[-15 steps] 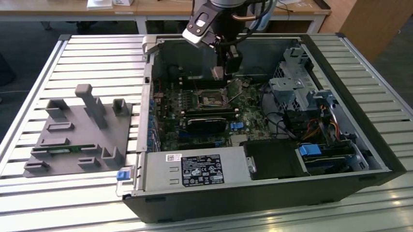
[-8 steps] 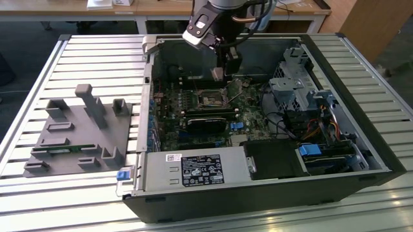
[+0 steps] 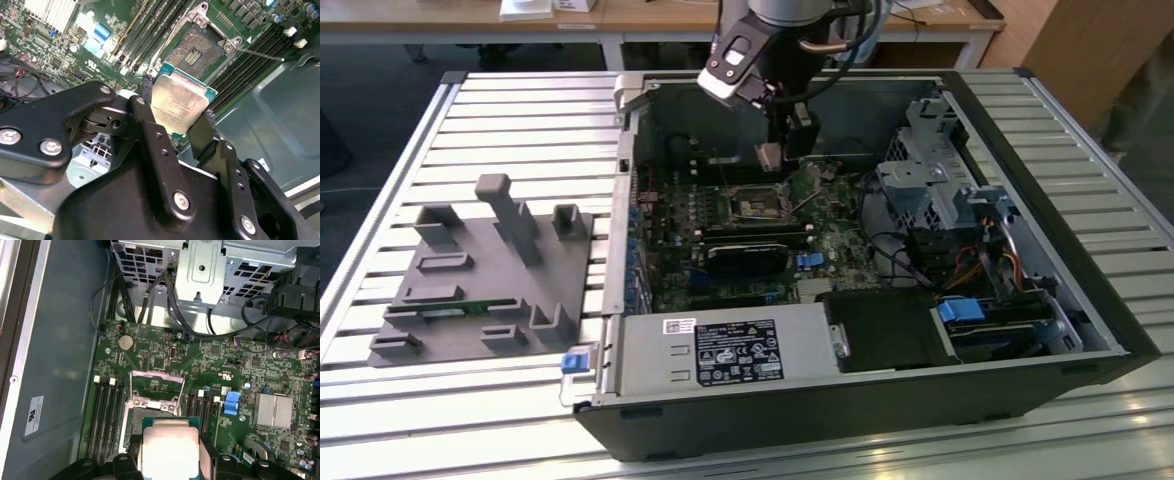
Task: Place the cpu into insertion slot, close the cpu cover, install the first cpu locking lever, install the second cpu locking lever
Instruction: 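Place the cpu into insertion slot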
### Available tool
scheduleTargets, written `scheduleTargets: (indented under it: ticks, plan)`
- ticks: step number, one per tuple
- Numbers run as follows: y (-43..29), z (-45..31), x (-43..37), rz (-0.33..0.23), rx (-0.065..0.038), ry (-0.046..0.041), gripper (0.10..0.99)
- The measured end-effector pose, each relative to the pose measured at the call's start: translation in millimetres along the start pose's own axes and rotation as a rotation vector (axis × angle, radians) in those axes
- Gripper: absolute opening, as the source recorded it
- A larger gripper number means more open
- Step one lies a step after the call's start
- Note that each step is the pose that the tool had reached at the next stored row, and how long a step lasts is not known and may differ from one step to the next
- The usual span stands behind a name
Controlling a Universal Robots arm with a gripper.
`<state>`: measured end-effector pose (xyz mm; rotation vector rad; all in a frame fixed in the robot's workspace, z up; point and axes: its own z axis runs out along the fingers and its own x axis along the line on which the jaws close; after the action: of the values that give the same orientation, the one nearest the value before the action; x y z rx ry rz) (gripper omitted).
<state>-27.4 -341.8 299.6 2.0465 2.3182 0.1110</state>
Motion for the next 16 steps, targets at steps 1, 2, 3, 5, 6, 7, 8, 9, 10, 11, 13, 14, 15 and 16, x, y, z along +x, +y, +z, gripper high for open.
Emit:
scheduleTargets:
  ticks: [1,2,3,5,6,7,8,9,10,11,13,14,15,16]
  plan:
    - [-0.1,0.5,0.0,0.001,0.000,-0.0001,0.537]
    - [-0.2,1.2,0.0,0.004,0.000,-0.0004,0.537]
    - [-0.3,2.1,0.0,0.014,0.000,-0.0013,0.537]
    - [-0.5,4.2,0.0,0.049,-0.001,-0.0043,0.537]
    - [-0.6,5.6,0.0,0.066,-0.001,-0.0057,0.537]
    - [-0.8,7.0,0.1,0.077,-0.001,-0.0066,0.537]
    - [-0.9,8.4,0.1,0.079,-0.001,-0.0067,0.537]
    - [-1.1,10.0,0.1,0.079,-0.001,-0.0068,0.537]
    - [-1.2,11.4,0.1,0.079,-0.001,-0.0068,0.537]
    - [-1.4,12.5,0.0,0.079,0.000,-0.0067,0.537]
    - [-1.9,13.9,0.1,0.079,0.000,-0.0067,0.537]
    - [-2.4,14.7,0.1,0.079,0.000,-0.0066,0.537]
    - [-2.8,15.4,0.2,0.079,0.000,-0.0067,0.537]
    - [-3.2,15.8,0.2,0.079,0.000,-0.0066,0.537]
